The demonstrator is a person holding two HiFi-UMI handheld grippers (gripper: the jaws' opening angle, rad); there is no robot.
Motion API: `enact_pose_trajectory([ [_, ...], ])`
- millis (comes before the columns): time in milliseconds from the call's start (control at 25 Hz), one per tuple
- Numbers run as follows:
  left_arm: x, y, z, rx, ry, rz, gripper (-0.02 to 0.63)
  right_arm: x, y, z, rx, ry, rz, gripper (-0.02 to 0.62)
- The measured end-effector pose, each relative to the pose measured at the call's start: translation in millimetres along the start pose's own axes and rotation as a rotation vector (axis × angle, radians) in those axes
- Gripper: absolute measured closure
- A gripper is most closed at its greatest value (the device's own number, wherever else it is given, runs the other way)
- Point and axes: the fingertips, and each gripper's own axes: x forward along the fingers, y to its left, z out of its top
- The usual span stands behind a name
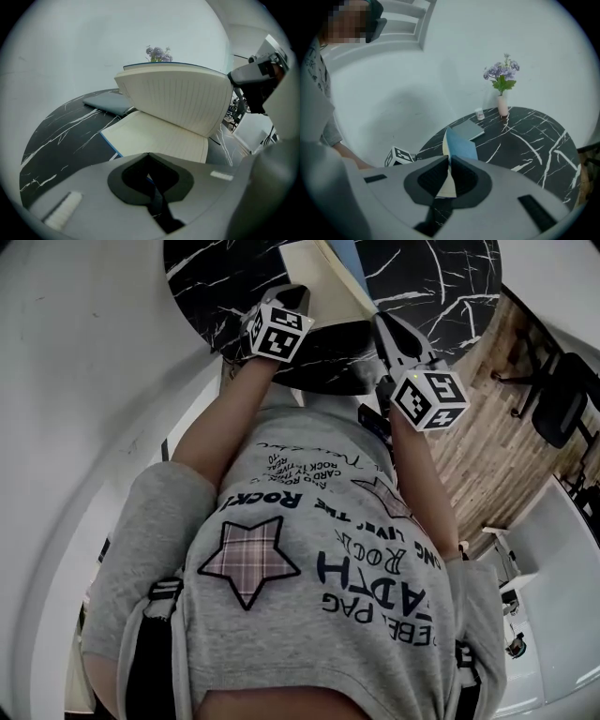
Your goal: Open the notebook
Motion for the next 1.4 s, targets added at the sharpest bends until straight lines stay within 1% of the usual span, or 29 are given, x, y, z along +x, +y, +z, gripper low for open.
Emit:
enact_pose_trajectory([
  [160, 0, -1, 1, 0.007, 0.009, 0.007, 0.597, -8, -14, 3, 0.012, -0.019, -0.034, 0.568],
  [600, 1, 1, 0, -0.016, 0.019, 0.017, 0.597, -27, -59, 5, 0.027, -0.044, -0.125, 0.568],
  [800, 1, 0, 1, -0.023, 0.044, 0.021, 0.597, -34, -82, 2, -0.002, -0.023, -0.172, 0.568],
  [1040, 2, 0, 0, -0.025, 0.057, 0.026, 0.597, -36, -110, -4, -0.004, -0.001, -0.224, 0.569],
  [1400, 4, 0, 2, -0.018, 0.06, 0.023, 0.597, -29, -157, -23, 0.005, 0.064, -0.295, 0.568],
])
